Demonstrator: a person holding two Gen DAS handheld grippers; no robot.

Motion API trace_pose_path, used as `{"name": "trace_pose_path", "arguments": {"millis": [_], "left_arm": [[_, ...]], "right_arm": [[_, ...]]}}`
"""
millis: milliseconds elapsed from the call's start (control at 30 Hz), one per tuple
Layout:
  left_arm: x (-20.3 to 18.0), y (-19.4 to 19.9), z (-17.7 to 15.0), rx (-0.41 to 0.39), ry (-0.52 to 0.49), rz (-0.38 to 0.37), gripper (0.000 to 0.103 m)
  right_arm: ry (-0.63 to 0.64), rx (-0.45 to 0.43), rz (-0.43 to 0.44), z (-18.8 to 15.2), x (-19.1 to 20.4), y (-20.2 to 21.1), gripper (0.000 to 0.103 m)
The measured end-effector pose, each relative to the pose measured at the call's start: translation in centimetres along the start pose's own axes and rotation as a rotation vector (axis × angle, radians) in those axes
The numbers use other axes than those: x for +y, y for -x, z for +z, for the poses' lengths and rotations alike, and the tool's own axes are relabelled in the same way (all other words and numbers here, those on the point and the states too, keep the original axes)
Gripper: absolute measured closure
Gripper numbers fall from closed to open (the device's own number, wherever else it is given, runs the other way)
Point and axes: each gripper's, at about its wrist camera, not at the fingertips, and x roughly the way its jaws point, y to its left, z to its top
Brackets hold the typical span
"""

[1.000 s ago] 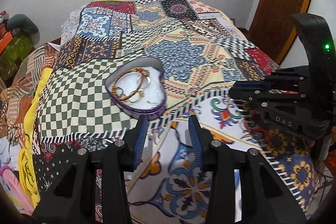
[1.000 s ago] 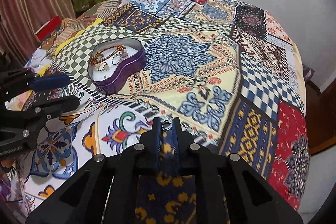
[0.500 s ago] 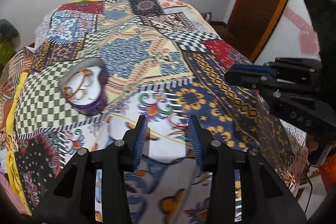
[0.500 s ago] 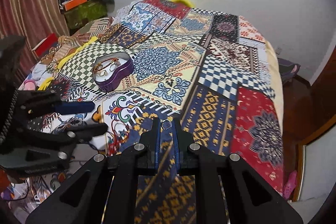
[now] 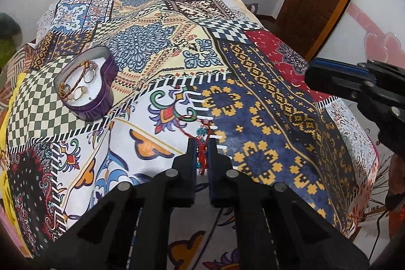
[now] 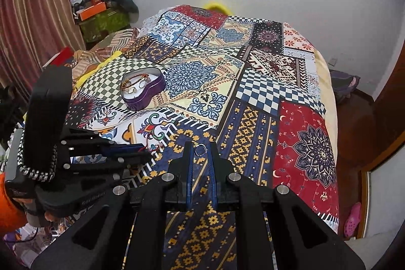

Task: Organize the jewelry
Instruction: 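Close the left gripper on the thin red string bracelet and lift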

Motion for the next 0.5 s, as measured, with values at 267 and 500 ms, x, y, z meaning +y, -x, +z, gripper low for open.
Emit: {"name": "trace_pose_path", "arguments": {"millis": [267,500], "left_arm": [[0.7,1.3,0.0,-0.049,0.0,0.045,0.097],[2.4,4.2,0.9,-0.12,0.008,0.074,0.097]], "right_arm": [[0.008,-0.012,0.011,0.3,0.9,0.2,0.093],[0.015,-0.028,0.033,1.4,2.2,0.0,0.093]]}}
